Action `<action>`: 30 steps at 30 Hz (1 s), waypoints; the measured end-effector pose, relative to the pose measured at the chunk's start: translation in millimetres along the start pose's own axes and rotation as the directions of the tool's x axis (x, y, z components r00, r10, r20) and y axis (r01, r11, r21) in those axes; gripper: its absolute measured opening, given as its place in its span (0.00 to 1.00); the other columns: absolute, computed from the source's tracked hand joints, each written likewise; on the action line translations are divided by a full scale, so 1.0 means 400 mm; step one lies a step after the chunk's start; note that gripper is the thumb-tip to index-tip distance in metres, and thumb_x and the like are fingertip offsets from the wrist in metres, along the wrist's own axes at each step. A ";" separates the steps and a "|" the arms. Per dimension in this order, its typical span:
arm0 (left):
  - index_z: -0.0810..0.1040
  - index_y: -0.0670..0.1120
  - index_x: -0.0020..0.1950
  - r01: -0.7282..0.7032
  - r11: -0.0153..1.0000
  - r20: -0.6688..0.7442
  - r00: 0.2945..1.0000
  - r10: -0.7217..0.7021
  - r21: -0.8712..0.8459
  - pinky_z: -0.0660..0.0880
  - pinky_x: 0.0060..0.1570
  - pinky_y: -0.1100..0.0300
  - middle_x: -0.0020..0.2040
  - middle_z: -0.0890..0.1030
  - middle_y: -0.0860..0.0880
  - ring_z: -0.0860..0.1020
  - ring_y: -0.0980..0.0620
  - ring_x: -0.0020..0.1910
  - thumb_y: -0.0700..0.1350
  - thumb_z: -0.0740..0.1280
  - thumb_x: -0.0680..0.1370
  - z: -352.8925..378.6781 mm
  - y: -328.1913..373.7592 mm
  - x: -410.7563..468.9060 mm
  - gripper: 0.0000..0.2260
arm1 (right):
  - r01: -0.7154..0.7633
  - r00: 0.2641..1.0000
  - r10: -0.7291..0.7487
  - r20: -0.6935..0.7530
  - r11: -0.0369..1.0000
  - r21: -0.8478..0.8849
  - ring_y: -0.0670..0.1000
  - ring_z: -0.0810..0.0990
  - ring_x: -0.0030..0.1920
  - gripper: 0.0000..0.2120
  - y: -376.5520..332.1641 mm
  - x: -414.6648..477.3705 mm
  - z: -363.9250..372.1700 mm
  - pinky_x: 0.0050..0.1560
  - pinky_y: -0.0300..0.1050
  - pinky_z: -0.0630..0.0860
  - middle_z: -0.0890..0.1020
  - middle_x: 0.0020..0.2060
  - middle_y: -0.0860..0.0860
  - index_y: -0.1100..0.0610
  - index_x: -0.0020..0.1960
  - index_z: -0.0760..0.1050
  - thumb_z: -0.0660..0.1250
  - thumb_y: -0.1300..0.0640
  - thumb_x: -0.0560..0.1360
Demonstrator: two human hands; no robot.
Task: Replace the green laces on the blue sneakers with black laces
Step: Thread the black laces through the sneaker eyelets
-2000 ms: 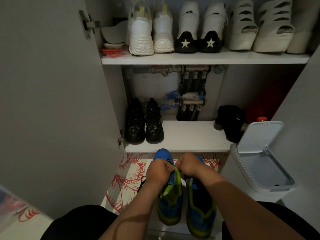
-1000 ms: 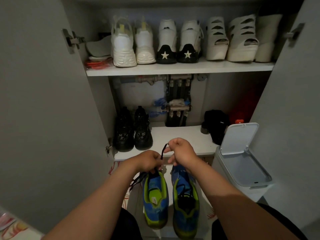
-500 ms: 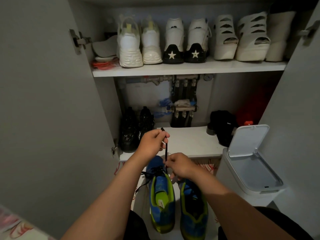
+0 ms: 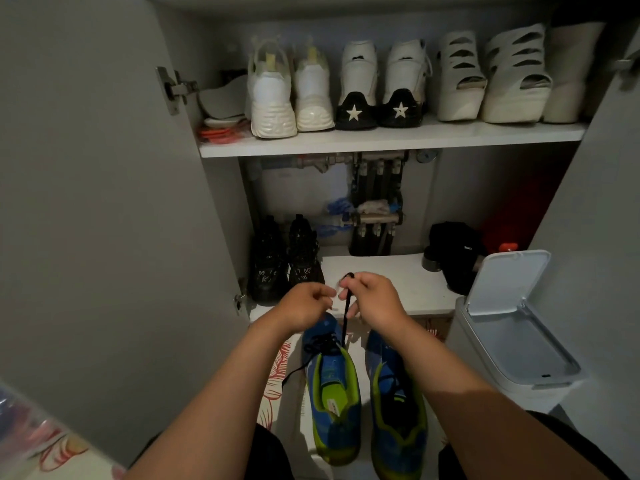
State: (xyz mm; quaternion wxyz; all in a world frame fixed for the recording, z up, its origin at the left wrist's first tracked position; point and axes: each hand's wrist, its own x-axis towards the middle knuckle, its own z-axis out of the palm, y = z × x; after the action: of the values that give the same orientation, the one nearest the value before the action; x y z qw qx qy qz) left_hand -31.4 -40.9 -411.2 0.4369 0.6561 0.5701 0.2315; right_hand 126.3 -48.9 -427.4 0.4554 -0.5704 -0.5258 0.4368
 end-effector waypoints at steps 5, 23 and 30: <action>0.81 0.46 0.58 -0.011 0.998 0.172 0.985 0.000 0.062 0.70 0.27 0.73 0.45 0.82 0.52 0.79 0.59 0.37 0.43 0.67 0.80 0.023 -0.007 -0.005 0.09 | 0.114 0.994 -0.112 -0.019 0.981 0.157 0.49 0.78 0.28 0.11 -0.047 -0.014 -0.016 0.25 0.41 0.71 0.84 0.38 0.50 0.53 0.47 0.81 0.61 0.59 0.82; 0.80 0.37 0.48 -0.028 0.860 -0.088 0.996 -0.020 -0.509 0.78 0.35 0.63 0.38 0.83 0.46 0.78 0.54 0.30 0.40 0.64 0.81 0.021 0.040 -0.017 0.08 | -0.006 0.928 0.155 0.339 0.916 -0.402 0.57 0.83 0.34 0.11 0.053 -0.026 0.012 0.43 0.52 0.79 0.85 0.43 0.56 0.59 0.47 0.80 0.62 0.54 0.81; 0.78 0.44 0.47 -0.024 0.812 -0.160 0.983 -0.085 -0.583 0.74 0.32 0.62 0.35 0.82 0.50 0.76 0.54 0.29 0.42 0.63 0.82 -0.031 0.030 -0.024 0.06 | 0.048 0.939 0.204 0.279 0.722 -0.691 0.49 0.78 0.38 0.14 0.064 -0.012 -0.013 0.43 0.42 0.74 0.83 0.38 0.52 0.54 0.38 0.78 0.62 0.53 0.80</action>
State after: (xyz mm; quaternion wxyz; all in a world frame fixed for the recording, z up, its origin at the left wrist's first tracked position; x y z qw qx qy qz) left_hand -37.2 -45.9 -393.0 0.5674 0.4581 0.5192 0.4456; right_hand 136.1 -55.0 -451.2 0.0958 -0.6372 -0.6946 0.3199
